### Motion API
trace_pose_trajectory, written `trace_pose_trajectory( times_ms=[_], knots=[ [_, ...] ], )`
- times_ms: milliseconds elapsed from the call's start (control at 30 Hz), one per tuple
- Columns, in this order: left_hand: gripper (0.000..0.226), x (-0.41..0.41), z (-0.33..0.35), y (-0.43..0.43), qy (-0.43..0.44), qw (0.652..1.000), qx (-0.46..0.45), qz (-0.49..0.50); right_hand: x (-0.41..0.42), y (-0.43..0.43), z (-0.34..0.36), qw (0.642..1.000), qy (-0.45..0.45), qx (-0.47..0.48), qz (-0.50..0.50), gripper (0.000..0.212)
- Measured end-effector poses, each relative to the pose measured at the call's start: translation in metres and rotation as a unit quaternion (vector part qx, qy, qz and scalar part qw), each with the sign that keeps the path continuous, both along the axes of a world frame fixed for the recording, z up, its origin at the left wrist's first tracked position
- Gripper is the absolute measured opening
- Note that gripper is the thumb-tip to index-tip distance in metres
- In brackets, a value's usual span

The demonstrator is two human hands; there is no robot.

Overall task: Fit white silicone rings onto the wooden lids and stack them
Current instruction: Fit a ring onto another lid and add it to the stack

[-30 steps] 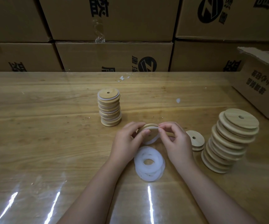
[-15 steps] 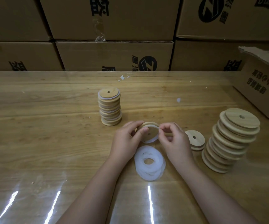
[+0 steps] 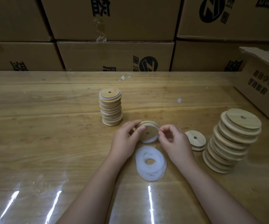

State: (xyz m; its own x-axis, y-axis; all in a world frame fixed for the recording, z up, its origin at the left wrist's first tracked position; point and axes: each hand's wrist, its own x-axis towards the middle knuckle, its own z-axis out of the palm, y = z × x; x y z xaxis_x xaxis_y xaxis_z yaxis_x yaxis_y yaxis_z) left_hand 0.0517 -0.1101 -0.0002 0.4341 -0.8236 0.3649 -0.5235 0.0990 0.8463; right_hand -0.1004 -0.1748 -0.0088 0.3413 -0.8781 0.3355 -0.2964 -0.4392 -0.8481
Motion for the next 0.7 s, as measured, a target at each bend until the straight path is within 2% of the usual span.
trace_pose_trajectory(
  times_ms=[267, 367, 467, 700],
  knots=[
    [0.018, 0.0012, 0.0009, 0.0009, 0.074, 0.996, 0.027, -0.036, -0.0003, -0.0012, 0.0006, 0.999, 0.006, 0.050, 0.019, 0.013],
    [0.010, -0.0029, 0.0008, 0.0024, 0.033, 0.999, 0.024, -0.035, -0.0007, -0.0001, 0.0033, 0.999, -0.021, 0.039, 0.009, 0.017],
    [0.018, -0.0073, 0.0027, 0.0045, -0.040, 0.999, -0.004, -0.032, -0.0005, 0.0033, 0.0060, 0.998, -0.049, 0.029, 0.021, 0.025],
    [0.021, -0.0061, 0.0020, 0.0029, -0.065, 0.997, -0.030, -0.018, 0.0009, 0.0043, 0.0064, 0.996, -0.082, 0.025, 0.014, 0.029]
  ],
)
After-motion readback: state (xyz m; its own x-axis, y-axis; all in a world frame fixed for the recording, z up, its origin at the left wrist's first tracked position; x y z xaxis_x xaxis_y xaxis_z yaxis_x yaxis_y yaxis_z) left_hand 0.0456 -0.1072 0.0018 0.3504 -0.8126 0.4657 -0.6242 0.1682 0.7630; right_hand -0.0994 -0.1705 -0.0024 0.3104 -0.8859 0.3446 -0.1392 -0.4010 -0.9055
